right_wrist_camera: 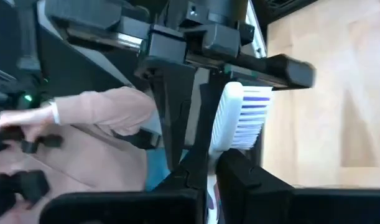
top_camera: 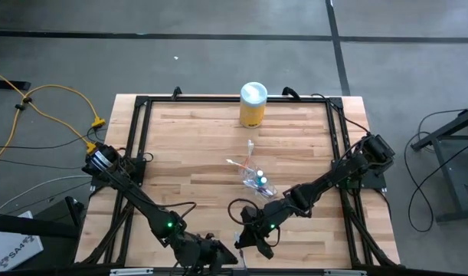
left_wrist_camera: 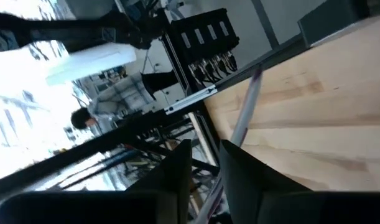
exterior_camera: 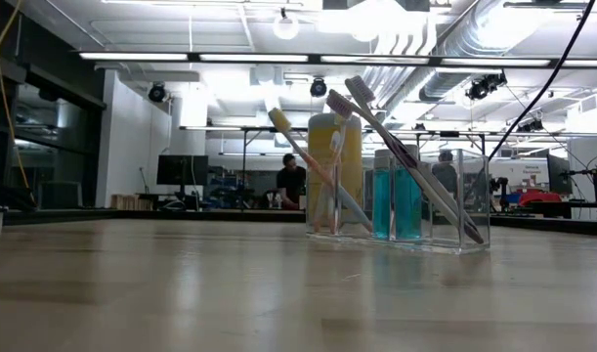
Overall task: Pick & Place toothbrushing station
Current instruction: Put the purple toothbrush into the bottom compartment of the transparent organizer
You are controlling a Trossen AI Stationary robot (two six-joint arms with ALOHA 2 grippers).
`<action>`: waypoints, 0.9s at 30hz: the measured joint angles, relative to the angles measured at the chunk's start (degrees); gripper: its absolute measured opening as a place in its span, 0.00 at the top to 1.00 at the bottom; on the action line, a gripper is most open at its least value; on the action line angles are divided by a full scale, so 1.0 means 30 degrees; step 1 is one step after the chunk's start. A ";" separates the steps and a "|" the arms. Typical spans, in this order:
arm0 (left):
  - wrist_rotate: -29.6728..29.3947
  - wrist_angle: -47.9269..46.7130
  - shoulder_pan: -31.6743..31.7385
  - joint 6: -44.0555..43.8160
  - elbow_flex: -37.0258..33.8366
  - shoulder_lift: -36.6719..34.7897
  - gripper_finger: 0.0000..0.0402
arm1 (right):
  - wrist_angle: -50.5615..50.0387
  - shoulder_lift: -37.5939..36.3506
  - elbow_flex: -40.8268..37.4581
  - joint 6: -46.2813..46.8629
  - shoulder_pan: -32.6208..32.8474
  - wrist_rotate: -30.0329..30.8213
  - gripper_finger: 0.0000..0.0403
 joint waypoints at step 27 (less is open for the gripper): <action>-0.4437 -0.1796 -0.0299 -1.7178 0.0000 0.0000 0.81 | -1.2376 -0.5175 -0.0007 -0.2403 0.2713 1.7138 0.98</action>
